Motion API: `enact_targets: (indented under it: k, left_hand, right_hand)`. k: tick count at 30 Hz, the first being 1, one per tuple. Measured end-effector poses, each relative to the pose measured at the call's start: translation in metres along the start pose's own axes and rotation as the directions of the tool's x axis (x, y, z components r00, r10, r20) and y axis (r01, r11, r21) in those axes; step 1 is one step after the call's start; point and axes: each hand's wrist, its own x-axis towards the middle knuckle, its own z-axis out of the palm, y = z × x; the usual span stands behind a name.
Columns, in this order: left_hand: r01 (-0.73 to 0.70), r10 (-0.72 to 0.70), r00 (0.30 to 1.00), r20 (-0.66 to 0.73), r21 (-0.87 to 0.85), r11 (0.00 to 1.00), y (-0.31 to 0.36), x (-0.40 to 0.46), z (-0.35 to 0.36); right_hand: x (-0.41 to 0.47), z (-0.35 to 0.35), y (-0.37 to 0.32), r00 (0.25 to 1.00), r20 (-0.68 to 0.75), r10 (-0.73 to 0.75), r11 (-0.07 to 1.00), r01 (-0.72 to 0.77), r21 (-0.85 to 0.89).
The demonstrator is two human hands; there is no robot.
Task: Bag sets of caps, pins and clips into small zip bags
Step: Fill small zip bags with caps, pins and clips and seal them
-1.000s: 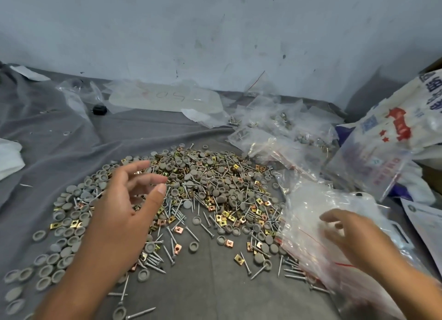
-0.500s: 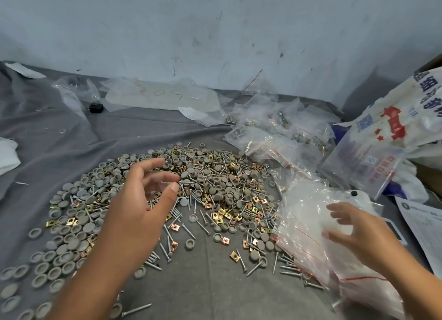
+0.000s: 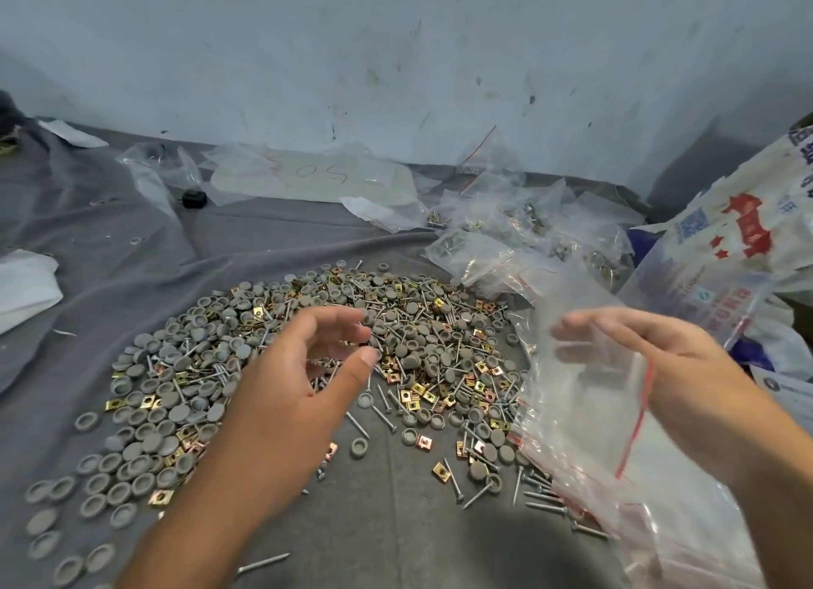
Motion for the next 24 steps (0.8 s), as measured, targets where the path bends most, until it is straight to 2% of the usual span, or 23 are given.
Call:
enact_targets:
  k: [2,4,6,7,10,12,14,17,20,22,24]
  left_hand:
    - [0.050,-0.039,0.994,0.107,-0.103,0.993,0.003,0.000,0.003]
    - [0.185,-0.115,0.968,0.223,-0.325,0.928,0.004,0.000,0.006]
    - [0.307,-0.202,0.945,0.257,-0.484,0.820,0.000,0.003,0.003]
    - [0.325,-0.240,0.944,0.225,-0.536,0.779,-0.003,0.005,-0.001]
    - [0.279,-0.349,0.937,0.012,-0.629,0.726,-0.014,0.011,-0.015]
    - [0.226,-0.395,0.906,-0.153,-0.615,0.756,-0.023,0.015,-0.026]
    - [0.186,-0.403,0.875,-0.268,-0.583,0.791,-0.028,0.019,-0.033]
    - [0.184,-0.383,0.861,-0.334,-0.499,0.847,-0.033,0.021,-0.039]
    - [0.223,-0.334,0.865,-0.374,-0.311,0.924,-0.036,0.020,-0.041]
    - [0.223,-0.277,0.875,-0.397,-0.178,0.958,-0.037,0.018,-0.042]
    - [0.210,-0.249,0.876,-0.413,-0.139,0.968,-0.037,0.017,-0.042]
  right_hand:
    - [0.005,0.035,-0.018,0.967,0.255,0.000,0.962,-0.070,0.264]
    - [0.009,0.069,-0.025,0.900,0.436,0.021,0.886,-0.218,0.408]
    - [0.013,0.098,-0.024,0.778,0.628,-0.004,0.719,-0.435,0.543]
    - [0.013,0.110,-0.022,0.738,0.674,-0.030,0.640,-0.504,0.580]
    - [0.019,0.130,0.002,0.756,0.655,-0.008,0.508,-0.561,0.653]
    - [0.023,0.137,0.019,0.812,0.572,0.113,0.523,-0.538,0.661]
    - [0.029,0.142,0.027,0.811,0.557,0.180,0.584,-0.544,0.603]
    - [0.034,0.145,0.034,0.849,0.477,0.228,0.643,-0.499,0.580]
    - [0.039,0.151,0.039,0.897,0.355,0.263,0.724,-0.427,0.542]
    - [0.041,0.155,0.041,0.888,0.349,0.299,0.717,-0.450,0.533]
    - [0.042,0.156,0.042,0.872,0.385,0.302,0.695,-0.478,0.537]
